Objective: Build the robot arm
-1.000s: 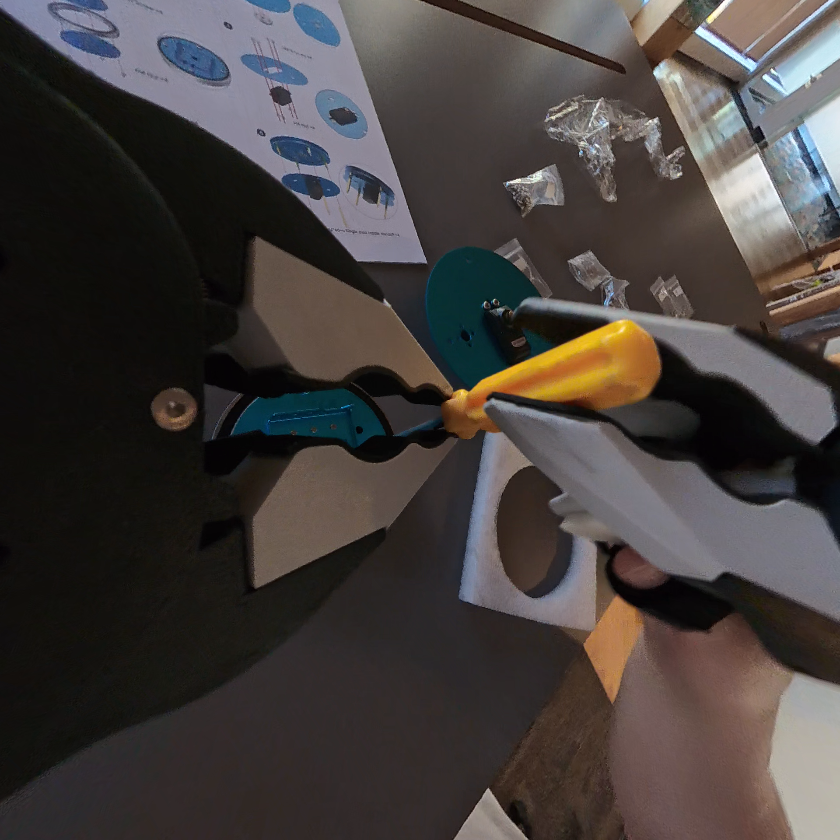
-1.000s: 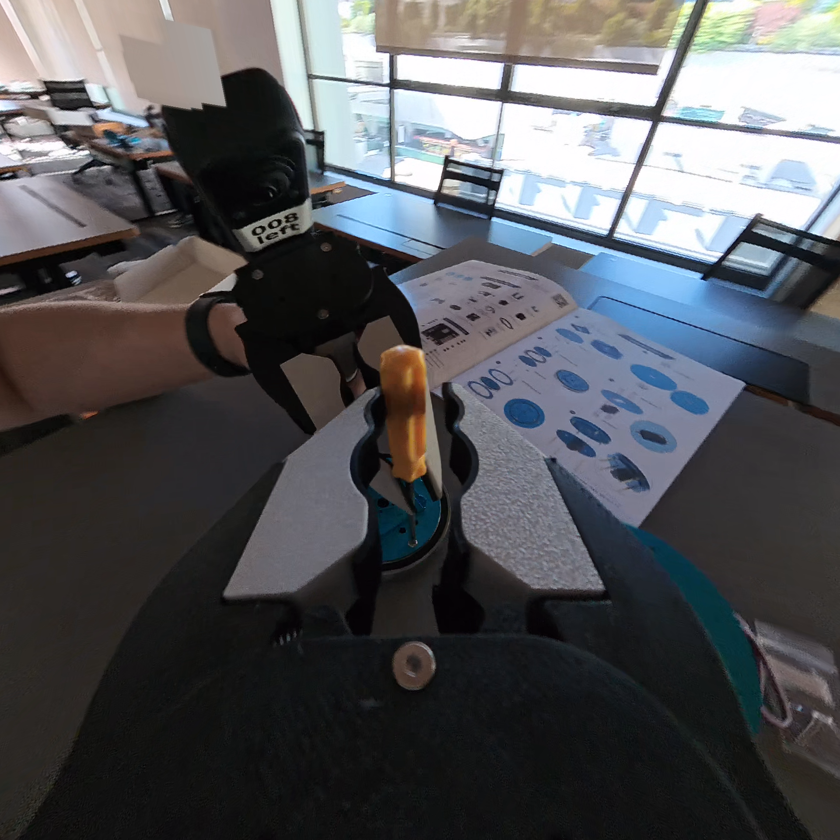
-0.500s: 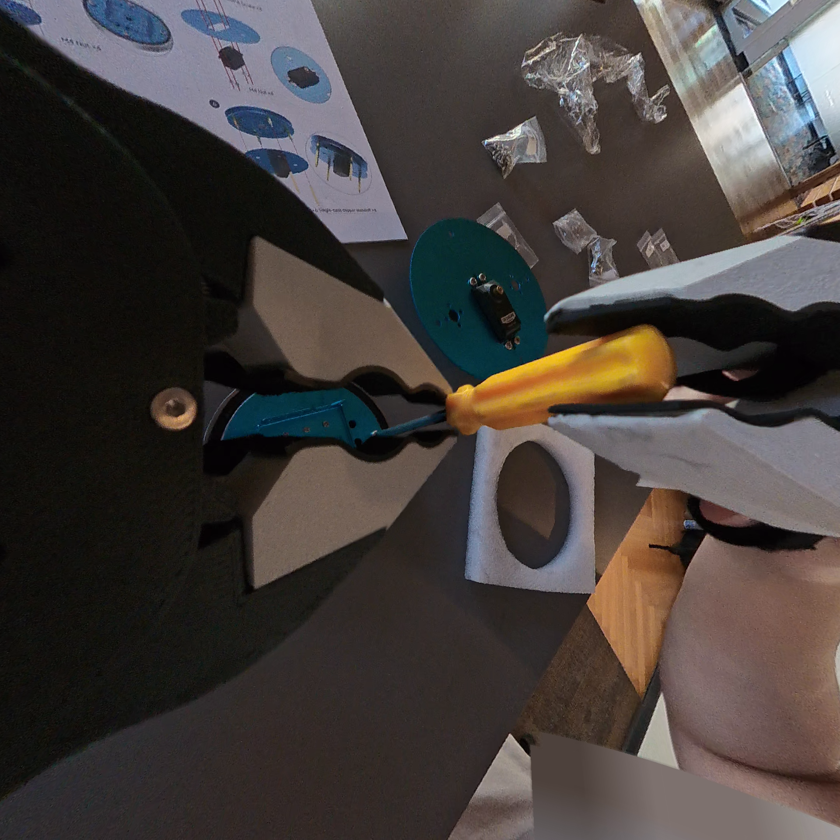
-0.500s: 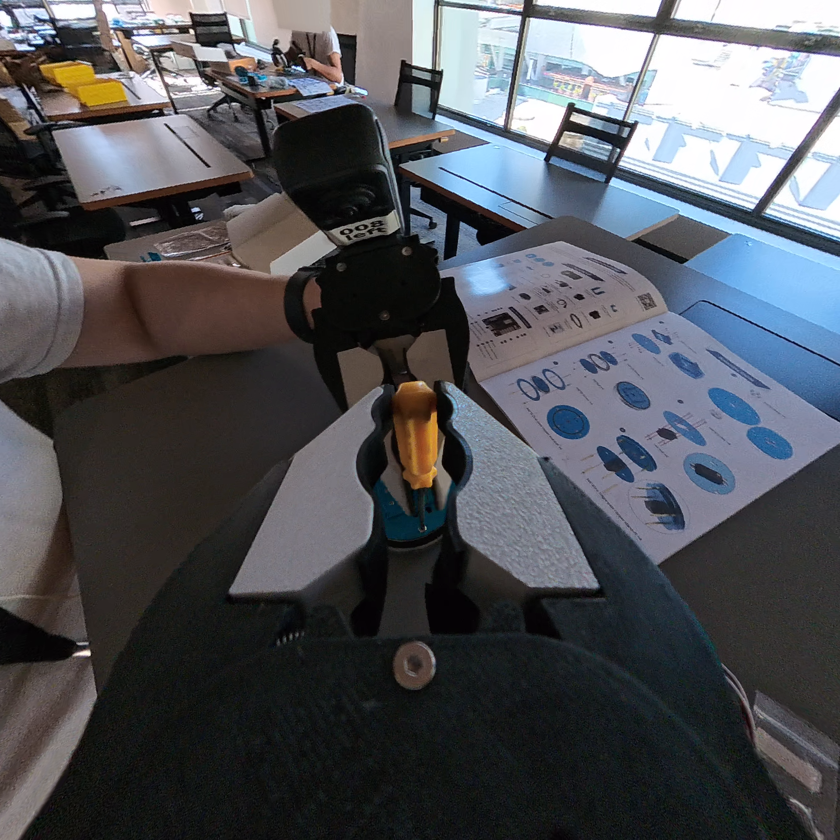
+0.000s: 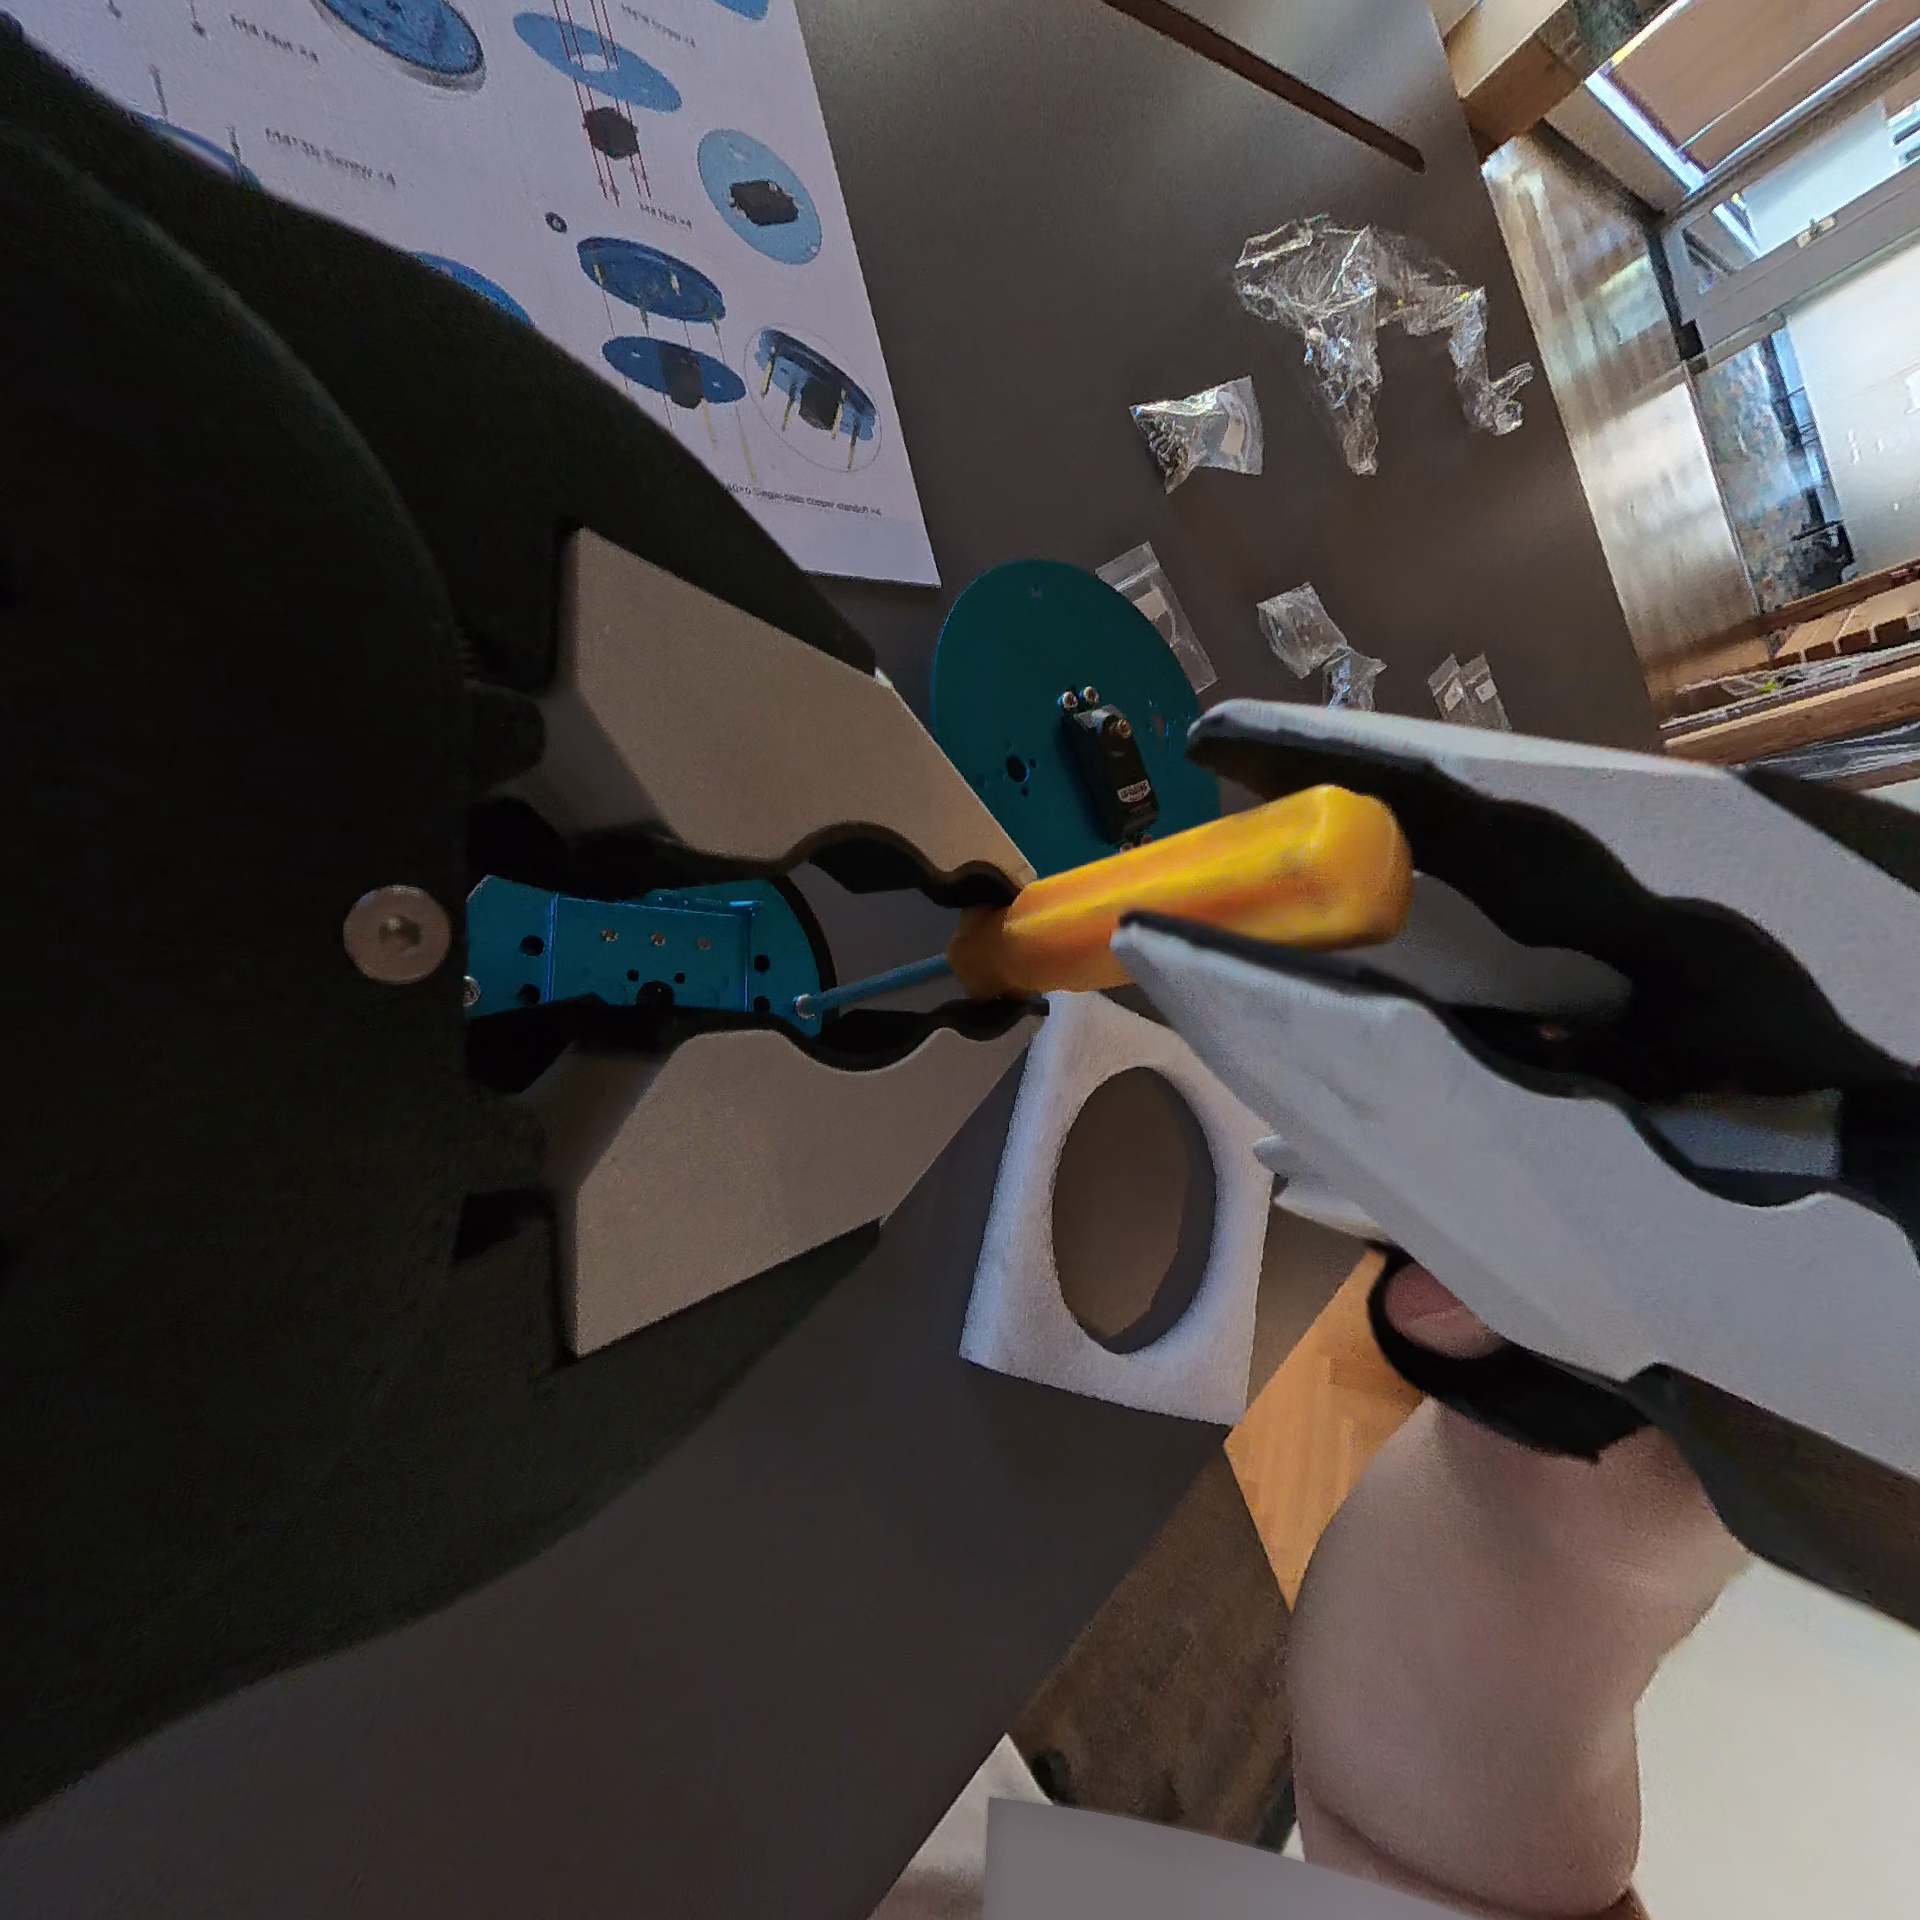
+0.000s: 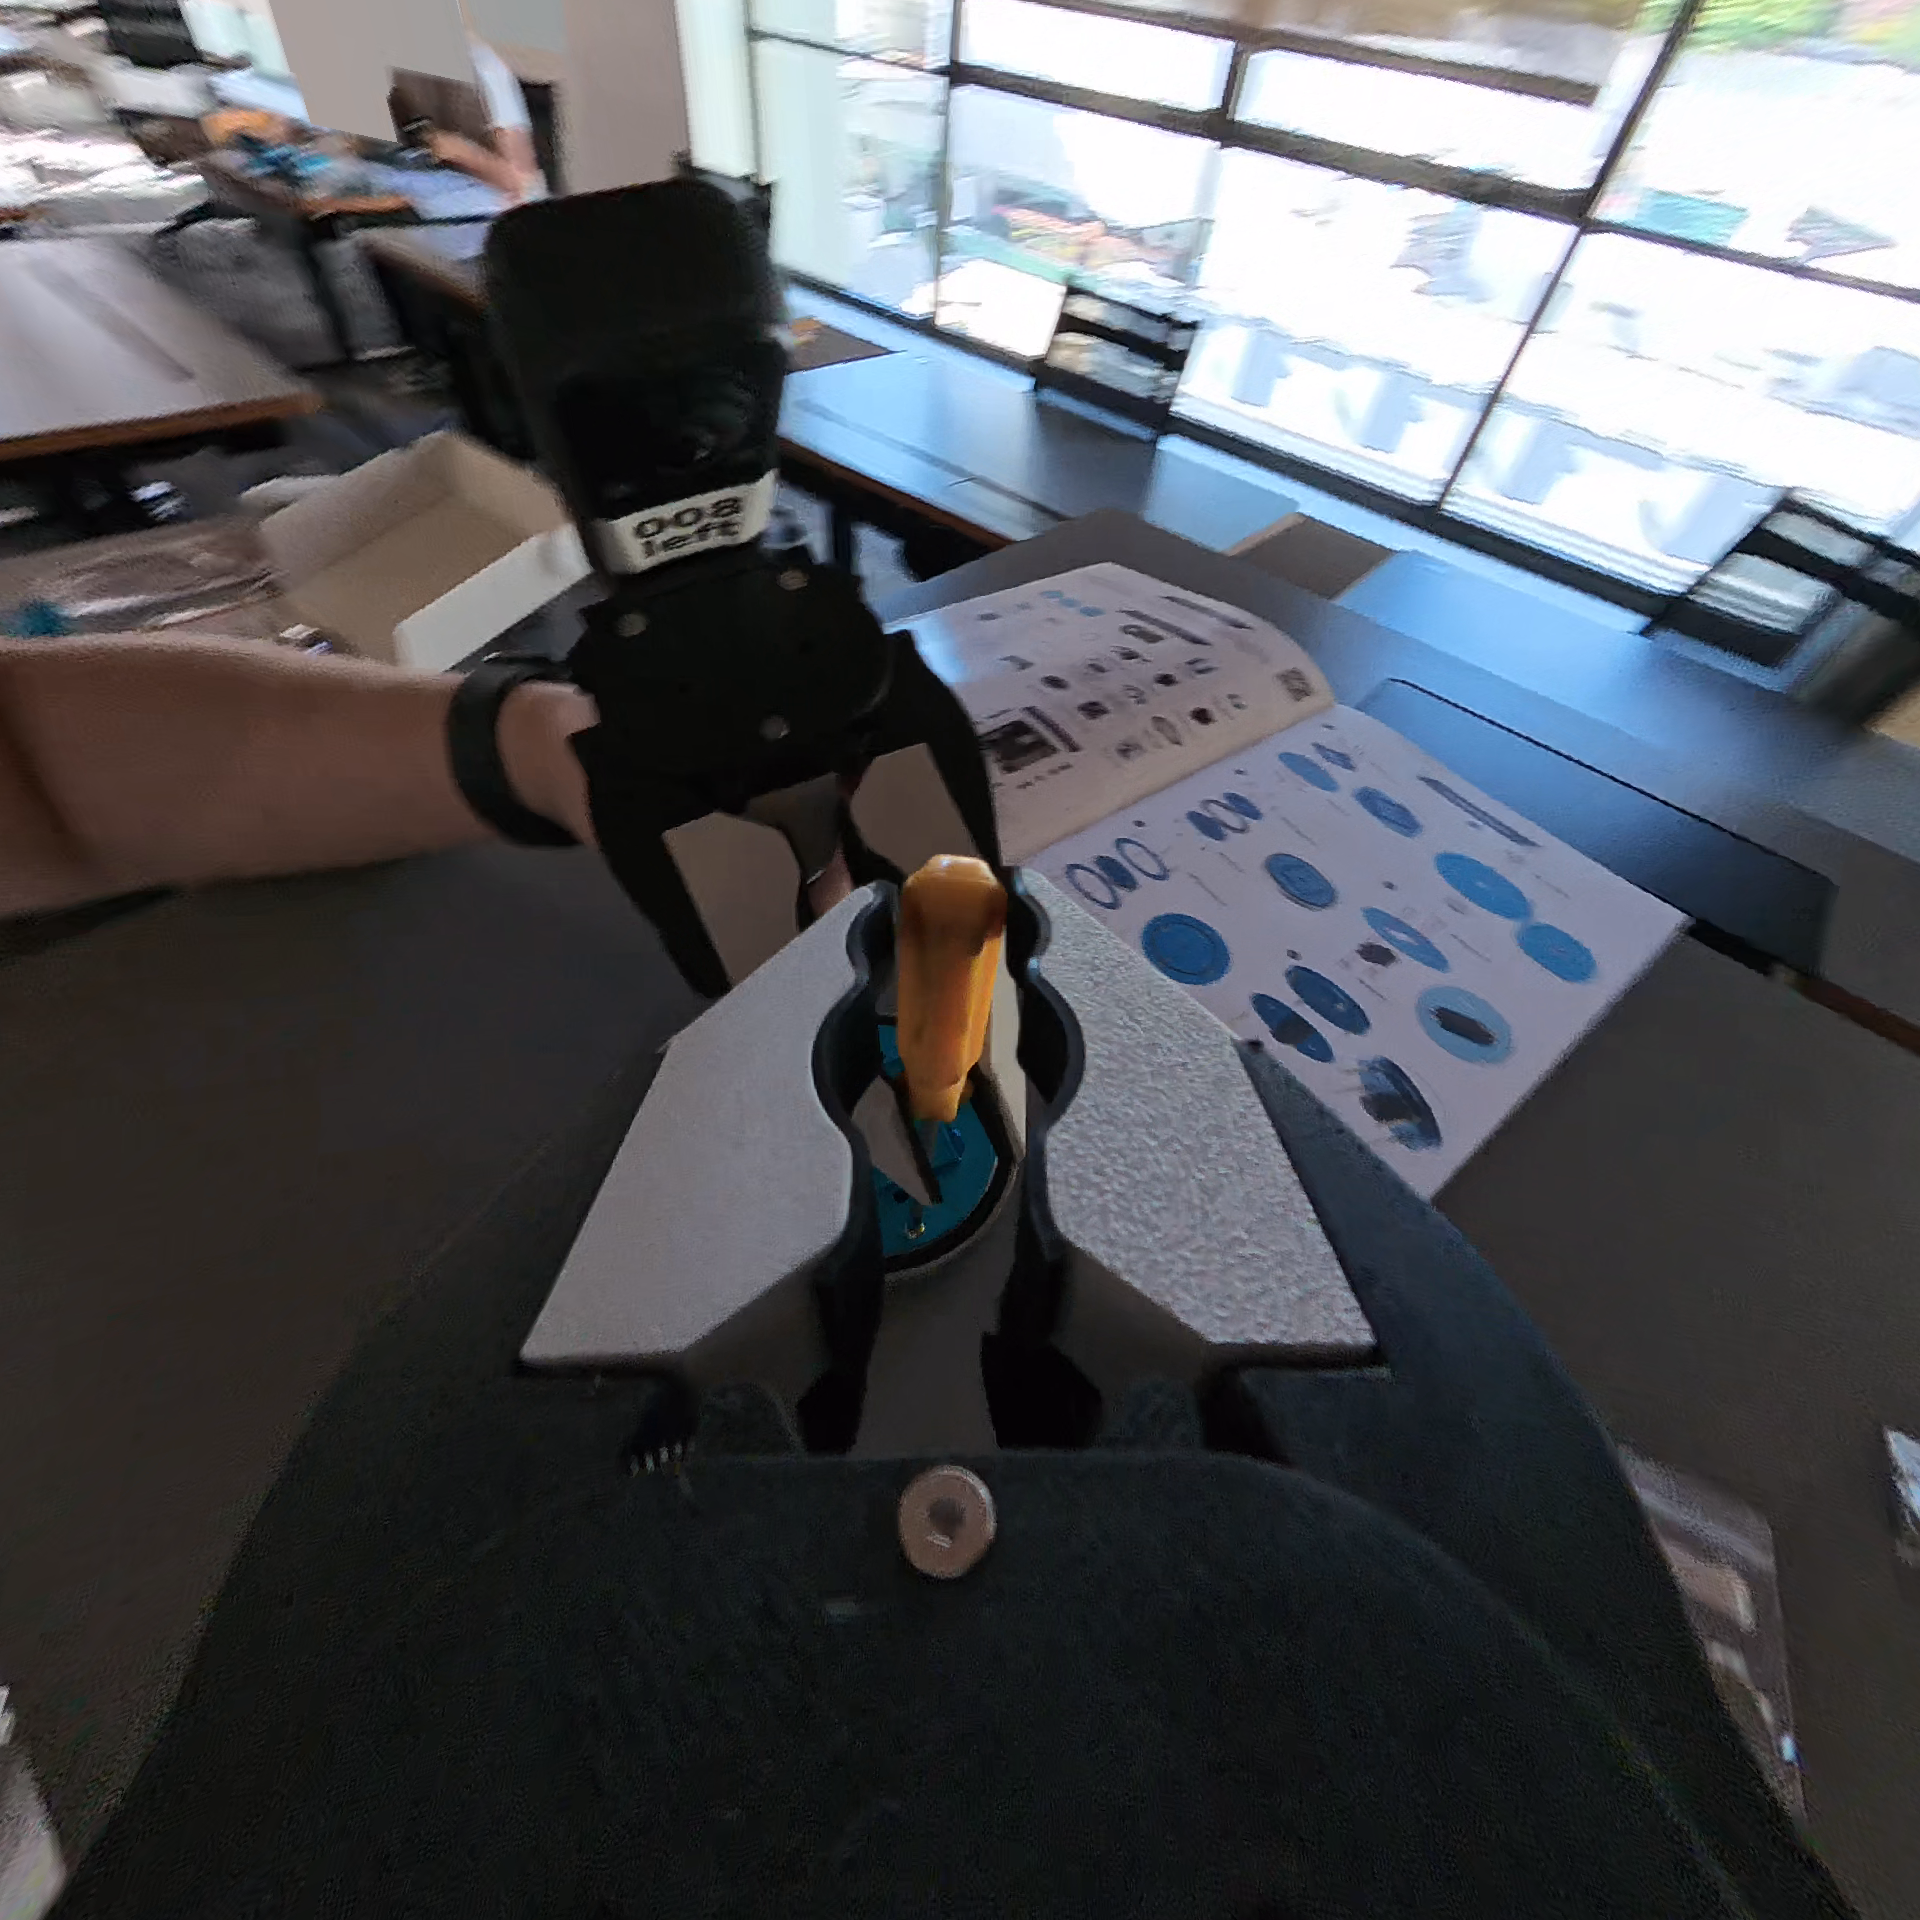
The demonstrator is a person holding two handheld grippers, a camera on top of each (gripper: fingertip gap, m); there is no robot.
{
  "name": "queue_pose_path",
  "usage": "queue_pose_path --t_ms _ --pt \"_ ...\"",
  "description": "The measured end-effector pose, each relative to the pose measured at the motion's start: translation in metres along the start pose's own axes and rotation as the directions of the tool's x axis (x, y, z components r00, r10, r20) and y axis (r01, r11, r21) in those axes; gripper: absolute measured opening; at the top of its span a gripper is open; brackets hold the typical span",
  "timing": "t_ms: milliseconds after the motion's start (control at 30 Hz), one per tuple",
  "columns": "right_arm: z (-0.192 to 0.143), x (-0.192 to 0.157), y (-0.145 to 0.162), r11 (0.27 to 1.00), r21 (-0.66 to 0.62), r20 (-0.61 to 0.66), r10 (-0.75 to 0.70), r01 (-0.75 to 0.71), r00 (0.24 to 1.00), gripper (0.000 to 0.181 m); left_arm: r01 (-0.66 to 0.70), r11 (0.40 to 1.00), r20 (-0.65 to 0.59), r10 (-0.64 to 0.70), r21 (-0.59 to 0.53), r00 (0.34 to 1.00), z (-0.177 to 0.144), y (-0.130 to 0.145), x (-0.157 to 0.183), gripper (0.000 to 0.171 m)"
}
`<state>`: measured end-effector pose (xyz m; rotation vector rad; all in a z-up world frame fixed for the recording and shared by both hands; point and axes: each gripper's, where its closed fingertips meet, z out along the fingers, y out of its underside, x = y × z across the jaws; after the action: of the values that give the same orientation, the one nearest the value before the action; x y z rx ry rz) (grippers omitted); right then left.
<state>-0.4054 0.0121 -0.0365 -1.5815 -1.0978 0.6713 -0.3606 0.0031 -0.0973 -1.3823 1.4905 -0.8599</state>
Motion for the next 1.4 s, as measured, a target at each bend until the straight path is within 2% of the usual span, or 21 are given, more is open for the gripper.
queue_pose_path --t_ms 100,167,367,533,567,600,633,700,800,833,1000,1033,1267,1400 --pt "-0.002 -0.006 0.000 0.999 -0.039 0.186 0.014 -0.007 0.983 0.026 -0.010 1.000 0.005 0.010 0.009 1.000 -0.001 0.001 -0.001 0.016" --pt "-0.004 -0.006 -0.001 0.998 -0.055 0.259 0.013 0.001 0.966 0.016 -0.015 1.000 -0.008 0.015 0.005 1.000 -0.001 0.000 0.001 0.016" --pt "-0.005 -0.012 0.004 0.987 -0.114 0.380 -0.061 0.112 0.923 0.016 -0.049 0.999 -0.015 0.049 0.002 0.999 0.000 0.000 0.004 0.016" --pt "-0.005 -0.014 0.006 0.976 -0.143 0.420 -0.092 0.165 0.903 0.016 -0.052 0.998 -0.039 0.051 -0.022 0.998 -0.002 0.003 0.006 0.018" --pt "-0.005 -0.013 0.007 0.974 -0.150 0.413 -0.095 0.170 0.906 0.016 -0.055 0.995 -0.058 0.050 -0.082 0.997 -0.005 0.011 0.008 0.032" --pt "-0.005 -0.012 0.007 0.972 -0.154 0.408 -0.102 0.178 0.907 0.016 -0.039 0.988 -0.067 0.029 -0.148 0.997 -0.008 0.021 0.009 0.056" --pt "-0.005 -0.012 0.007 0.971 -0.158 0.407 -0.102 0.180 0.908 0.016 -0.016 0.978 -0.084 -0.002 -0.207 0.996 -0.011 0.032 0.011 0.065" --pt "-0.005 -0.011 0.007 0.971 -0.163 0.404 -0.094 0.172 0.910 0.016 0.010 0.957 -0.083 -0.035 -0.289 0.996 -0.016 0.052 0.011 0.071" --pt "-0.005 -0.009 0.007 0.973 -0.163 0.405 -0.083 0.161 0.911 0.016 0.006 0.933 -0.065 -0.032 -0.360 0.997 -0.013 0.074 0.013 0.072" --pt "-0.005 -0.009 0.007 0.974 -0.162 0.404 -0.083 0.160 0.911 0.016 0.021 0.935 -0.078 -0.052 -0.354 0.996 -0.012 0.074 0.016 0.063" --pt "-0.004 -0.007 0.007 0.979 -0.158 0.353 -0.069 0.132 0.933 0.016 0.070 0.937 -0.047 -0.091 -0.343 0.995 -0.008 0.073 0.012 0.059" --pt "-0.004 -0.007 0.007 0.981 -0.156 0.337 -0.058 0.116 0.940 0.016 0.077 0.940 -0.020 -0.089 -0.333 0.996 -0.008 0.073 0.007 0.048" --pt "-0.005 -0.006 0.007 0.988 -0.137 0.266 -0.027 0.066 0.963 0.016 0.075 0.949 -0.027 -0.088 -0.306 0.996 -0.008 0.073 0.007 0.048" --pt "-0.003 -0.003 0.006 0.992 -0.126 0.183 0.010 0.014 0.983 0.016 0.079 0.952 -0.016 -0.088 -0.295 0.996 -0.008 0.072 0.007 0.049"
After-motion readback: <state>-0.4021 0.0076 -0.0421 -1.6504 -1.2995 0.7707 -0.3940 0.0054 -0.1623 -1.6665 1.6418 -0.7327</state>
